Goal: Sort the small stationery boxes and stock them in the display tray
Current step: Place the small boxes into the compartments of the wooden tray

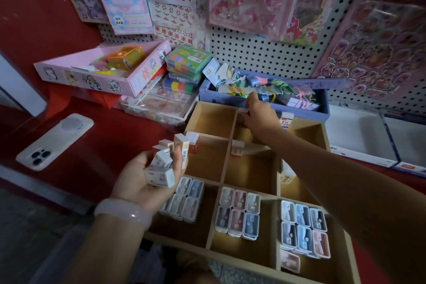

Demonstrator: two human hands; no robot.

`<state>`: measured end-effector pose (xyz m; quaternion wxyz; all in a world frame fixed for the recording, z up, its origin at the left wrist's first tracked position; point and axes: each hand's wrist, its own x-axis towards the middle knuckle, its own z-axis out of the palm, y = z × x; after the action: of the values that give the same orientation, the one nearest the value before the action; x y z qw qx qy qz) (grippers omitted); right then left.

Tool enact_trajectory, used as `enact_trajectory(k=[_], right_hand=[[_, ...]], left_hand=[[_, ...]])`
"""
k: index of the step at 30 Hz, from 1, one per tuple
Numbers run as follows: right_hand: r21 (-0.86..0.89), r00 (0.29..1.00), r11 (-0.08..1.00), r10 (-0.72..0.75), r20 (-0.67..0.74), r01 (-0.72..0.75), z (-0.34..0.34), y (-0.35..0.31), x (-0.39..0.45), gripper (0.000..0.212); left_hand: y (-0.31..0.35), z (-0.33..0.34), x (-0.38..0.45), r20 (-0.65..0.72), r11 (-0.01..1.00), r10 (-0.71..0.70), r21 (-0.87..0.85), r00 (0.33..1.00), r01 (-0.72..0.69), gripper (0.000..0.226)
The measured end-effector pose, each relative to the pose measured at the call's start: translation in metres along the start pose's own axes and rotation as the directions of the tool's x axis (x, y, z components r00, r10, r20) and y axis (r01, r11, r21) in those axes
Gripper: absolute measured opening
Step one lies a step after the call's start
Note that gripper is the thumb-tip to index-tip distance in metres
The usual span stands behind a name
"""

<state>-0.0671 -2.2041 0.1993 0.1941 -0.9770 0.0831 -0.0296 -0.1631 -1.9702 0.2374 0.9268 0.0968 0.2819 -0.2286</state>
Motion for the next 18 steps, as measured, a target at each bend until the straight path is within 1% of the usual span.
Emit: enact_trajectory(k=[1, 2, 3, 4, 5, 6, 7, 8, 9, 10, 11, 12, 13, 14, 16, 17, 18], right_hand=[[-0.004, 1.0, 1.0, 0.001, 0.016, -0.001, -0.003, 0.0, 0.0, 0.03], [-0.003, 1.0, 1.0, 0.007, 0.03, -0.006, -0.007, 0.001, 0.0, 0.033], [0.007, 1.0, 1.0, 0.003, 0.027, -0.003, -0.012, 0.001, -0.001, 0.033], [0.032, 1.0, 0.999, -0.021, 0.004, 0.021, -0.018, 0.0, -0.003, 0.03], [0.076, 0.998, 0.995, -0.064, -0.018, 0.065, -0.025, -0.002, -0.006, 0.024], [0.16, 0.994, 0.981, -0.112, -0.013, 0.113, -0.032, -0.007, -0.011, 0.016], [0.282, 0.986, 0.948, -0.164, 0.032, 0.149, -0.04, -0.012, -0.018, 0.01], [0.415, 0.966, 0.897, -0.226, 0.125, 0.156, -0.049, -0.018, -0.026, 0.009], [0.526, 0.922, 0.841, -0.298, 0.249, 0.13, -0.057, -0.025, -0.036, 0.013], [0.584, 0.85, 0.807, -0.367, 0.379, 0.088, -0.064, -0.032, -0.045, 0.019], [0.598, 0.772, 0.799, -0.419, 0.478, 0.064, -0.069, -0.037, -0.053, 0.025], [0.595, 0.715, 0.801, -0.454, 0.532, 0.066, -0.07, -0.04, -0.06, 0.028], [0.6, 0.687, 0.797, -0.478, 0.547, 0.077, -0.07, -0.043, -0.065, 0.03], [0.617, 0.684, 0.783, -0.492, 0.538, 0.078, -0.07, -0.045, -0.069, 0.03], [0.663, 0.718, 0.747, -0.487, 0.497, 0.048, -0.071, -0.048, -0.071, 0.028], [0.663, 0.752, 0.746, -0.471, 0.461, 0.06, -0.071, -0.05, -0.07, 0.027], [0.626, 0.799, 0.771, -0.449, 0.401, 0.119, -0.07, -0.052, -0.067, 0.025]], left_hand=[[-0.002, 0.003, -0.004, 0.034, 0.997, -0.037, -0.071, 0.999, 0.039, 0.028], [-0.003, 0.003, -0.007, 0.056, 0.994, -0.052, -0.091, 0.997, 0.057, 0.034], [-0.004, 0.004, -0.008, 0.036, 0.994, -0.049, -0.098, 0.998, 0.052, 0.036], [-0.004, 0.002, -0.006, 0.018, 0.996, -0.046, -0.078, 0.999, 0.047, 0.037], [-0.005, 0.001, -0.006, 0.032, 0.997, -0.037, -0.06, 0.999, 0.039, 0.038], [-0.01, 0.003, -0.008, 0.008, 0.999, -0.029, -0.018, 1.0, 0.029, 0.04], [-0.015, 0.005, -0.01, -0.018, 1.0, -0.016, 0.012, 1.0, 0.017, 0.043], [-0.019, 0.007, -0.012, -0.031, 0.999, -0.011, 0.036, 0.999, 0.013, 0.043], [-0.023, 0.009, -0.015, -0.039, 0.999, -0.019, 0.047, 0.999, 0.021, 0.04], [-0.026, 0.011, -0.017, -0.036, 0.998, -0.024, 0.065, 0.999, 0.026, 0.037], [-0.03, 0.012, -0.019, -0.031, 0.996, -0.032, 0.084, 0.999, 0.034, 0.034], [-0.032, 0.011, -0.019, -0.018, 0.995, -0.048, 0.091, 0.999, 0.05, 0.033], [-0.032, 0.011, -0.018, -0.021, 0.994, -0.056, 0.09, 0.998, 0.058, 0.033], [-0.033, 0.01, -0.018, -0.029, 0.994, -0.041, 0.099, 0.999, 0.043, 0.035], [-0.033, 0.012, -0.02, -0.031, 0.994, -0.037, 0.105, 0.999, 0.04, 0.036], [-0.033, 0.015, -0.023, -0.053, 0.995, -0.024, 0.094, 0.998, 0.029, 0.034], [-0.031, 0.013, -0.024, -0.047, 0.996, -0.016, 0.083, 0.999, 0.02, 0.031]])
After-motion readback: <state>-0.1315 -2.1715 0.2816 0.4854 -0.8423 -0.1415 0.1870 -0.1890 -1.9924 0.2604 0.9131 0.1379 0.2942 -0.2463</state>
